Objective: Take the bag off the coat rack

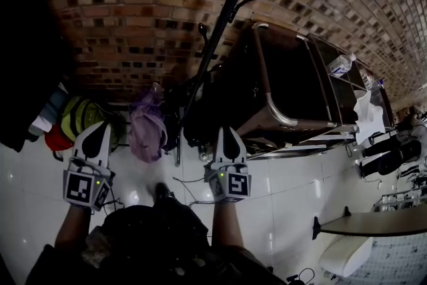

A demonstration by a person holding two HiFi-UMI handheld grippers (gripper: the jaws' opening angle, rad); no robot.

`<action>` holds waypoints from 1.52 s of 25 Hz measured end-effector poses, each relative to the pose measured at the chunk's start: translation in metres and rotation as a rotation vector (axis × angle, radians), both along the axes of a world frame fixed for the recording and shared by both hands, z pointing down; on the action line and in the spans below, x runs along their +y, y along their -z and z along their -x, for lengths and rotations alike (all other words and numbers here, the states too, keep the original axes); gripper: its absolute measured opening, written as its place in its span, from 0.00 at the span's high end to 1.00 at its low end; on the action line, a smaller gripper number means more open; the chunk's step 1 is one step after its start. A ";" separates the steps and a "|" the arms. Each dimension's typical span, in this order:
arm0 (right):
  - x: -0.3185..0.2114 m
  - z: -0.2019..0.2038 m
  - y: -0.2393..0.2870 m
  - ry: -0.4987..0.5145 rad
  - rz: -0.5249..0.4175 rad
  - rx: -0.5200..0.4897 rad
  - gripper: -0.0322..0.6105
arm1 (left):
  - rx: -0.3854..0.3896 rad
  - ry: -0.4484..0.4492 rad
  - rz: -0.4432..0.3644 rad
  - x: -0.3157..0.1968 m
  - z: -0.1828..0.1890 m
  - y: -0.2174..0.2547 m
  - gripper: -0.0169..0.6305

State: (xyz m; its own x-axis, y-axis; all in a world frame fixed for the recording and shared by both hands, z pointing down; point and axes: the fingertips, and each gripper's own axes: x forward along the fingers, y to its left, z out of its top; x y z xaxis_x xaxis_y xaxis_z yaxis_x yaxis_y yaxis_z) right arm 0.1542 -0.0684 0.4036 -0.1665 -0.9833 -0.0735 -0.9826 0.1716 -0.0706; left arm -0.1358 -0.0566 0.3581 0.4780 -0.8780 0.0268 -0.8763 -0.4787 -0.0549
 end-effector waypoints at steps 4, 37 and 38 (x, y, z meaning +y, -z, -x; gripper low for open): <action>-0.032 -0.010 -0.016 0.062 0.009 -0.011 0.80 | -0.008 0.017 -0.004 -0.023 -0.021 -0.002 0.92; -0.204 -0.007 -0.160 0.136 0.301 0.045 0.62 | -0.014 -0.023 0.037 -0.170 -0.081 -0.055 0.92; -0.210 -0.008 -0.163 0.132 0.306 0.046 0.62 | -0.012 -0.024 0.040 -0.175 -0.080 -0.056 0.92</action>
